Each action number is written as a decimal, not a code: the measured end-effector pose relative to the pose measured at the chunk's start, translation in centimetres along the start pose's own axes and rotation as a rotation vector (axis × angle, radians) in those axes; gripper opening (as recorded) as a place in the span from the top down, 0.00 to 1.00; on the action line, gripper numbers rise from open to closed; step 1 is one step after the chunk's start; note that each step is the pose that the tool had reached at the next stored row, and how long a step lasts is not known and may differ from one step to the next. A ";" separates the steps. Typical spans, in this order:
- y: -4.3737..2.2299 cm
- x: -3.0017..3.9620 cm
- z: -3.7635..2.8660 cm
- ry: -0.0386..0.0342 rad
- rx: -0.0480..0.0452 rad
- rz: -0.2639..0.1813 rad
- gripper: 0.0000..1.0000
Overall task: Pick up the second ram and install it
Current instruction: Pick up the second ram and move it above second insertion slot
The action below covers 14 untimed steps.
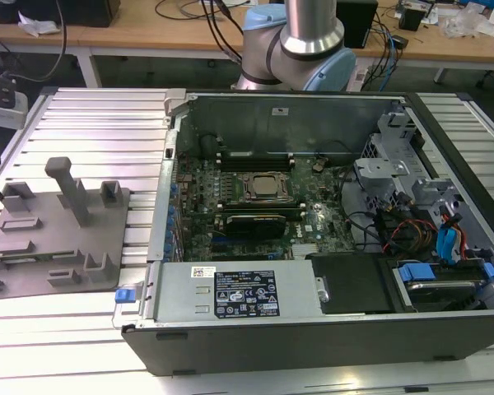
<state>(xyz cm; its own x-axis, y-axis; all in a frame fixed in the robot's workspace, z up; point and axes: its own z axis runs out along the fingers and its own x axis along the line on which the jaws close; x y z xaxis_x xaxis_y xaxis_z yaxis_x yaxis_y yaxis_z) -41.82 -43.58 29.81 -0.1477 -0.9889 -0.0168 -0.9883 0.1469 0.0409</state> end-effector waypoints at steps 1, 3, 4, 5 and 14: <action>0.00 0.00 0.07 0.0001 -0.0001 0.000 0.70; -0.01 0.00 0.29 0.0000 0.0000 0.000 0.70; -0.02 0.01 0.41 0.0000 0.0000 0.000 0.70; -0.02 0.01 0.48 0.0000 -0.0001 0.000 0.70; -0.05 0.02 1.20 0.0000 0.0000 0.000 0.70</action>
<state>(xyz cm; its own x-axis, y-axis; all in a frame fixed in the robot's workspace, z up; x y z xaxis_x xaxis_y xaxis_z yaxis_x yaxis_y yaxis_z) -41.82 -43.58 28.61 -0.1477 -0.9889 -0.0168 -0.9883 0.1469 0.0409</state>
